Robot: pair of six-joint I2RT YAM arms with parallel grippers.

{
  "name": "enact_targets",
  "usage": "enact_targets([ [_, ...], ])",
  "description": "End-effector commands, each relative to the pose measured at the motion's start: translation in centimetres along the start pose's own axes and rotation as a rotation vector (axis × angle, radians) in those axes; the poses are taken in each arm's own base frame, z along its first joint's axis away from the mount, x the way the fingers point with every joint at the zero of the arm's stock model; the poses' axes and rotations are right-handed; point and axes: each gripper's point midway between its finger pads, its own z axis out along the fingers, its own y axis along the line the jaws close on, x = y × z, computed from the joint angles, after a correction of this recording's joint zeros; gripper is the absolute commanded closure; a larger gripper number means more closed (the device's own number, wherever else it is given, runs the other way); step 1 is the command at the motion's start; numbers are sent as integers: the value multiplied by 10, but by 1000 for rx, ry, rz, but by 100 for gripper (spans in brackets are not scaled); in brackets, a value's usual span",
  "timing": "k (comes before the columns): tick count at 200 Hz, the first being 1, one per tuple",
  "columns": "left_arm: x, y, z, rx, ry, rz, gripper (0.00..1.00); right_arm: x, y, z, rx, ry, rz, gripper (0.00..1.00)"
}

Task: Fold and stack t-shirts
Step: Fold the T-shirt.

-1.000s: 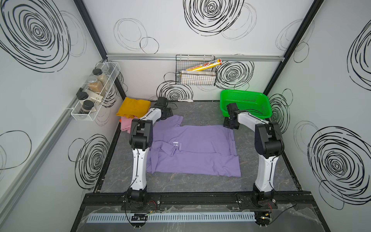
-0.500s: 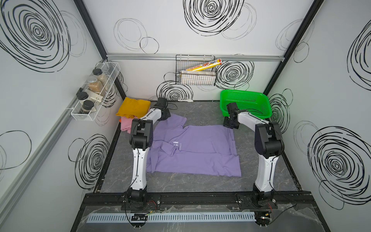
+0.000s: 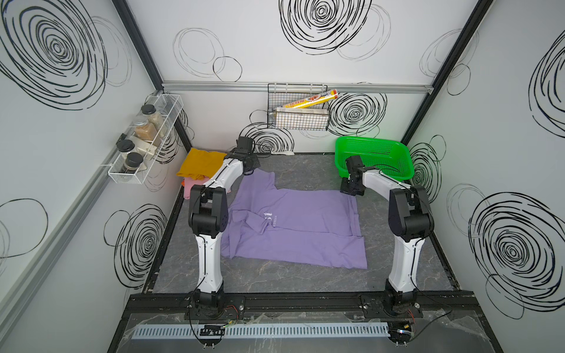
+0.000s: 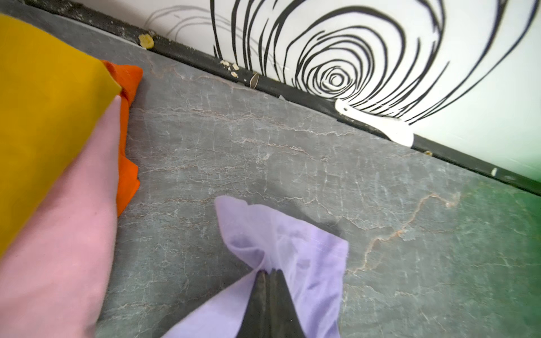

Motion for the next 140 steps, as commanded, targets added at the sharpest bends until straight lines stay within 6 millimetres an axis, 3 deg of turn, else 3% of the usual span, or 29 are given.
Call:
enact_targets([
  [1,3,2,-18,-12,-17,1,100,-14,-3,-37,-8,-47,-9,100],
  [42,20,8,-45,-14,-19,-1,100,0,-11,-63,-21,-50,-8,100],
  [140,55,26,-111,-28,-34,-12,100,68,-12,-105,-76,-10,-35,100],
])
